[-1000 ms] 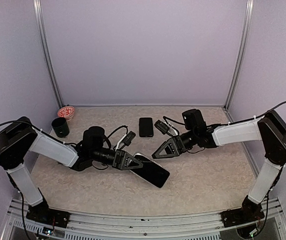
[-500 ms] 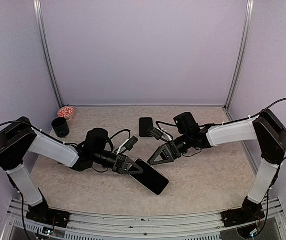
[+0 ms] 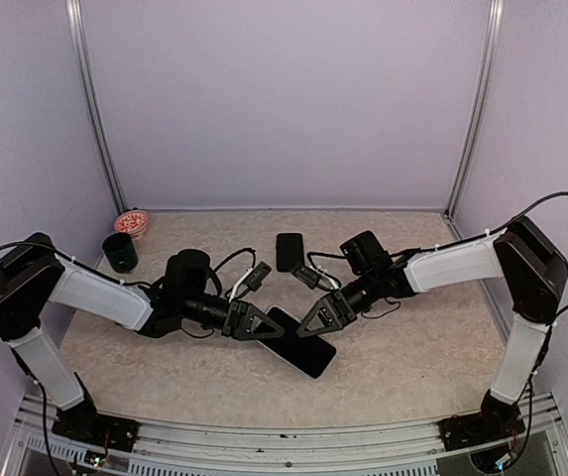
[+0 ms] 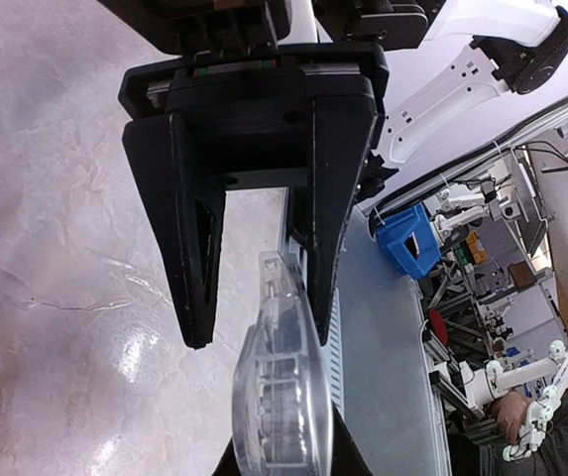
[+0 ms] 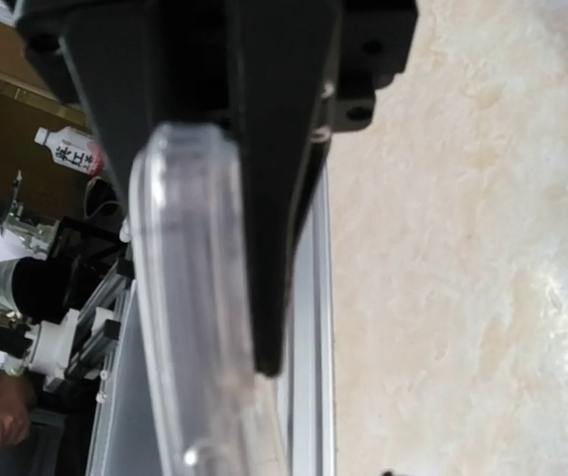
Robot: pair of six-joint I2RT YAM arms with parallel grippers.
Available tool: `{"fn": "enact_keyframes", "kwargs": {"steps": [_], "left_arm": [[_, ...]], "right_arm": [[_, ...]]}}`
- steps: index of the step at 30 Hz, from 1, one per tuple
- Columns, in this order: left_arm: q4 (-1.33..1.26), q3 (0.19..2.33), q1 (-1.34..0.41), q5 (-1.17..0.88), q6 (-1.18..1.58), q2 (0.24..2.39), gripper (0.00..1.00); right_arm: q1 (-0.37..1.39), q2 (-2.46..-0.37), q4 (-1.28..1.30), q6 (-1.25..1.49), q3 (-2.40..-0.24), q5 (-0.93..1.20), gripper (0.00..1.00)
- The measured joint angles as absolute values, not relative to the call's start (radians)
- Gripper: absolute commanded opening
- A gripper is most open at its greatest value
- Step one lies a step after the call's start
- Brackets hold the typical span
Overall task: Put the phone into the phone case
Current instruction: Press the bottom corners of the phone case.
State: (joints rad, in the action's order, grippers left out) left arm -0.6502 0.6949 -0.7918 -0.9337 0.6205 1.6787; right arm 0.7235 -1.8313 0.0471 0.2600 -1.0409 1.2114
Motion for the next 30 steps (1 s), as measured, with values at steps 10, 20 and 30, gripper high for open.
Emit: {"fn": "enact_keyframes", "kwargs": {"steps": [10, 20, 30], "left_arm": [[-0.649, 0.695, -0.775, -0.918, 0.626, 1.679, 0.02], [-0.649, 0.695, -0.773, -0.920, 0.640, 1.679, 0.20], [-0.670, 0.695, -0.767, -0.918, 0.646, 1.679, 0.31]], "right_arm": [[0.723, -1.831, 0.044, 0.234, -1.035, 1.244, 0.10], [0.723, -1.831, 0.045, 0.218, -1.037, 1.249, 0.03], [0.723, -1.837, 0.075, 0.224, -1.051, 1.235, 0.00]]}}
